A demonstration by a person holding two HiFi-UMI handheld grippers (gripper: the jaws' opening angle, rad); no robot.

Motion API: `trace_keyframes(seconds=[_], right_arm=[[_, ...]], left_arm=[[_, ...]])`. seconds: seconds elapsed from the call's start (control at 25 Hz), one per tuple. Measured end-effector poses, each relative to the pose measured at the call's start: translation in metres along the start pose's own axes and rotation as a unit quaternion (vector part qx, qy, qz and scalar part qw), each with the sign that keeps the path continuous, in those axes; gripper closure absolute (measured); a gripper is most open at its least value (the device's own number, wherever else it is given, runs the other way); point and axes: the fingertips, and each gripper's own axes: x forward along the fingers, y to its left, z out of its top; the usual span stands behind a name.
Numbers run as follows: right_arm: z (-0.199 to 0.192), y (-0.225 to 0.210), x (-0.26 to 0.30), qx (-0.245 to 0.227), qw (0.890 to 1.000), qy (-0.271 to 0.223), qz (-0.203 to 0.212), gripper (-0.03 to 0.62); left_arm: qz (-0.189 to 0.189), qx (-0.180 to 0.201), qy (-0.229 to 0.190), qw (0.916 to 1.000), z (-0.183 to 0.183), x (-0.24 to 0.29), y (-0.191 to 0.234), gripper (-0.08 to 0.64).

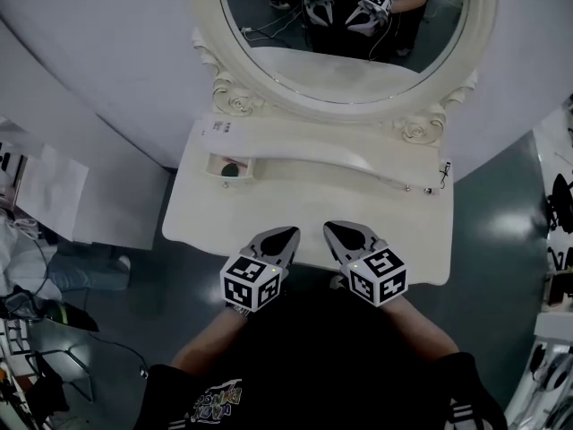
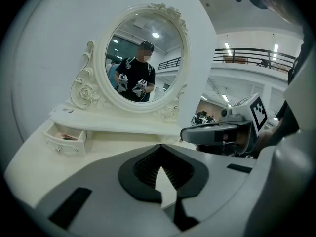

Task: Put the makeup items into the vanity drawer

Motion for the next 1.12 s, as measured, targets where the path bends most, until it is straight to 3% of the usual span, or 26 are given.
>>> trace_keyframes(seconds=[0.2,0.72,1.12], right_arm=[[-0.002,-0.005,-0.004,0.018,1.0,-0.002,0.013,0.563],[-0.011,0.008,-0.001,0.002,0.998,0.016,0.055,0.563],[-0.017,0.018,0.001,-0.008,0.997,0.03,0.066,0.563]], left_arm=[[0.015,-0.019,-0.012,0.9996,0.001,-0.002,0.001,0.56],[0.042,-0.036,-0.021,0.9982,-0.007,-0.01,-0.003,0.56],[0.043,-0.048,-0.025,0.9976,-0.014,-0.015,-0.002,0.56]])
